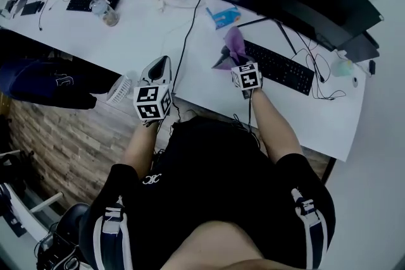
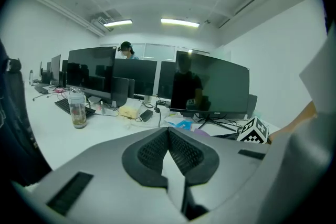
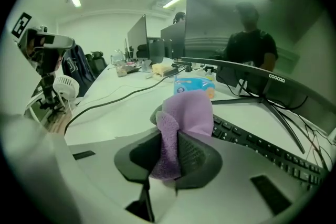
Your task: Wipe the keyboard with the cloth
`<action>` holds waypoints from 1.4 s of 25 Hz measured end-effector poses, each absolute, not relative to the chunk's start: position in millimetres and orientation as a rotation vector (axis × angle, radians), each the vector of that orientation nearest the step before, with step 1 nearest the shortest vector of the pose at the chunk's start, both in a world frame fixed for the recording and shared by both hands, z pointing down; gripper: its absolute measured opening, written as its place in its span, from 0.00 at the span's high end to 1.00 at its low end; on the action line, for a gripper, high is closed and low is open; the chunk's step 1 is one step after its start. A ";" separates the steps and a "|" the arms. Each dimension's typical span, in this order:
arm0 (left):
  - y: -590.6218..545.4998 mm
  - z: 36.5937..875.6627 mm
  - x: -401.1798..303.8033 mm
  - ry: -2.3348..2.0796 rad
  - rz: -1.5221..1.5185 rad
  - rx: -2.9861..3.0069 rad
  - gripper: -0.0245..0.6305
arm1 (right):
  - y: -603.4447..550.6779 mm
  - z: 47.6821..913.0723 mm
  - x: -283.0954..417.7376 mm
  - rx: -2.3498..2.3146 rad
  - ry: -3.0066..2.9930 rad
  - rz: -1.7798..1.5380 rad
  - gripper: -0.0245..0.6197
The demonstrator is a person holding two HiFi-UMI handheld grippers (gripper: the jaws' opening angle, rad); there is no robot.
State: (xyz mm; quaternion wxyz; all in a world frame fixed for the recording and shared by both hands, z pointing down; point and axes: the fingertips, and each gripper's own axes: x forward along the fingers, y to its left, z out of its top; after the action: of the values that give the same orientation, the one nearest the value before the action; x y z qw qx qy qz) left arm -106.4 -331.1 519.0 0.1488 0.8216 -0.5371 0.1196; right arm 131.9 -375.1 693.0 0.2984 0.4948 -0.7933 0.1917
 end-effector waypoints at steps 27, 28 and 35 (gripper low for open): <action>-335.5 505.7 83.1 -1.192 0.374 2.622 0.94 | -285.4 571.0 344.6 1.961 -1.933 0.350 0.81; -335.2 500.7 89.5 -1.179 0.369 2.637 0.94 | -282.9 552.4 346.9 2.008 -1.948 0.313 0.81; -328.0 461.2 129.1 -1.120 0.310 2.742 0.94 | -253.9 443.4 357.9 2.268 -2.046 0.091 0.82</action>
State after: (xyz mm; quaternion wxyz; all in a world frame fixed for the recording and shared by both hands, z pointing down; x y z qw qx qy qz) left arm 129.1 -328.0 461.2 0.0816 0.9177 -0.3747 0.1037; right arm 357.9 -253.9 443.4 0.0428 0.7415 -0.6690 0.0297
